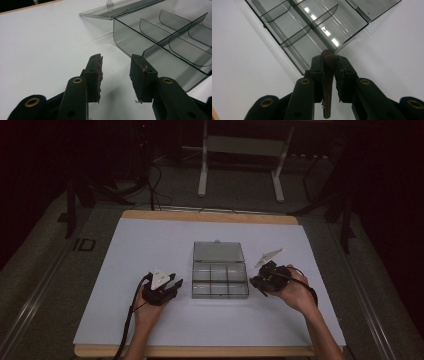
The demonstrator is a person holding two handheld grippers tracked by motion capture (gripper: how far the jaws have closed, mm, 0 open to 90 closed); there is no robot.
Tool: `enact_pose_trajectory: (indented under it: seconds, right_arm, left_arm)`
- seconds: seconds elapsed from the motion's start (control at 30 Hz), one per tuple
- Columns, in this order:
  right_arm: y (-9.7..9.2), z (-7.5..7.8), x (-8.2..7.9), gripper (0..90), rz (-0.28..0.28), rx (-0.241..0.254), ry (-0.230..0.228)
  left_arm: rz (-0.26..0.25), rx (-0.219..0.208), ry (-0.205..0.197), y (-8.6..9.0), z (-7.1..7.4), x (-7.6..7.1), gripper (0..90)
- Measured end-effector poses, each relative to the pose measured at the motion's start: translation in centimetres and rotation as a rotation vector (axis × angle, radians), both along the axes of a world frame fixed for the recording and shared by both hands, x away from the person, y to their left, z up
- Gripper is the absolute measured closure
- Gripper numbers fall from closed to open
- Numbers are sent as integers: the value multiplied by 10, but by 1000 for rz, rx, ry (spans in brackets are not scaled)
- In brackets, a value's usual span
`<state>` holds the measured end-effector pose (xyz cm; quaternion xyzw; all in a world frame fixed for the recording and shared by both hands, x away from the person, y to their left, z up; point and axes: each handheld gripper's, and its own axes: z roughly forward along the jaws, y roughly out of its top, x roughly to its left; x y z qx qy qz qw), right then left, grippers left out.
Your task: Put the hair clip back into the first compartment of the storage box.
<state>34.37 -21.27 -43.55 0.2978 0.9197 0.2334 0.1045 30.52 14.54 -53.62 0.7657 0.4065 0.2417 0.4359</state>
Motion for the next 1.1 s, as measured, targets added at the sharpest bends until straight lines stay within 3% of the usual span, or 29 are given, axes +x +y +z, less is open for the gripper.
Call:
enact_pose_trajectory:
  seconds: [0.53, 0.77, 1.1]
  right_arm:
    - [9, 1, 8, 777, 16, 20, 3]
    - [16, 3, 11, 777, 25, 17, -1]
    - [27, 8, 14, 777, 41, 18, -15]
  left_arm:
    - [7, 14, -5, -1, 0, 0, 614]
    - [15, 44, -11, -4, -1, -1, 615]
    - [20, 38, -7, -4, -1, -1, 609]
